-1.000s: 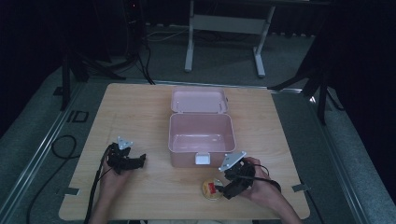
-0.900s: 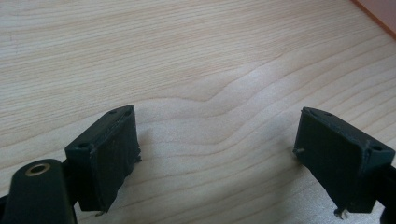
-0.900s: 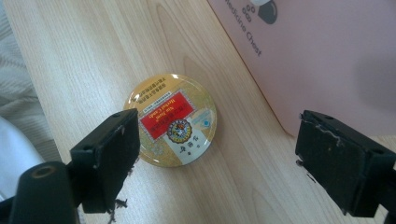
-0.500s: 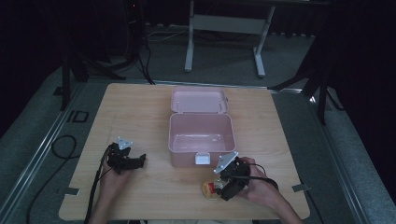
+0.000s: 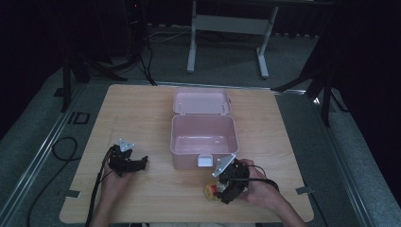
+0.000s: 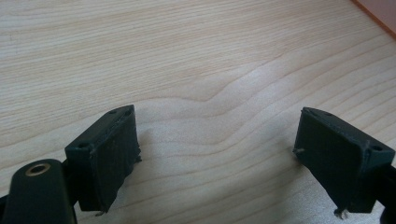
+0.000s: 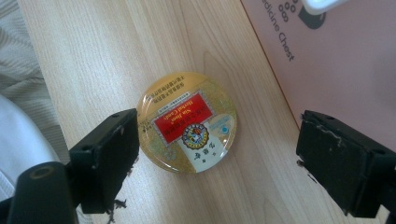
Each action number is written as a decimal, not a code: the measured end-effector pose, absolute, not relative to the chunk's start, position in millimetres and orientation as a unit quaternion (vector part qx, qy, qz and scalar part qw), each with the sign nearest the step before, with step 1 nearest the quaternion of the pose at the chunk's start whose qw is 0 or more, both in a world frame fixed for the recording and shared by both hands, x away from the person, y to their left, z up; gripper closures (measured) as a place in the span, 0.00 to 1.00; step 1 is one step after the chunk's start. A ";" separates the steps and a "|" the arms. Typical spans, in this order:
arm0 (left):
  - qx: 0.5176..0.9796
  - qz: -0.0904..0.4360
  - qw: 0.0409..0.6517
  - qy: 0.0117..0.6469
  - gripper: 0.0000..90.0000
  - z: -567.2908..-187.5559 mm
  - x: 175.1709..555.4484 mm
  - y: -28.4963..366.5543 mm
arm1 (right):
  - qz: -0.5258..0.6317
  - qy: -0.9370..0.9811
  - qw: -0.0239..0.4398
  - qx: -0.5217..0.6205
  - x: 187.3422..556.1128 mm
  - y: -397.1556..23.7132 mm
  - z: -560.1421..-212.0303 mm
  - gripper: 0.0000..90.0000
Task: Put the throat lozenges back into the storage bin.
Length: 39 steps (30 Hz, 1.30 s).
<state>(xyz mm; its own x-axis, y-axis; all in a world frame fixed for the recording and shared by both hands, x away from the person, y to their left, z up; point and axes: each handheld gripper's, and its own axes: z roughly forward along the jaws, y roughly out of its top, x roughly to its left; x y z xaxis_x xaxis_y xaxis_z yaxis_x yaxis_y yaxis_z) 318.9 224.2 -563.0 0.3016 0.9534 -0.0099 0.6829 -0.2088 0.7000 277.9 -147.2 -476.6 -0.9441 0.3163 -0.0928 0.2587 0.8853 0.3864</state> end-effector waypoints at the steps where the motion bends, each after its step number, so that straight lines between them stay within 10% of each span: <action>1: 0.746 0.220 0.308 0.549 0.16 -563.0 318.9 224.2 | 0.187 0.968 0.076 0.148 278.0 -146.6 -476.8 0.15; 39: 0.746 0.220 0.308 0.548 0.16 -563.0 318.9 224.2 | 0.116 0.987 0.039 0.105 281.9 -123.7 -493.9 0.15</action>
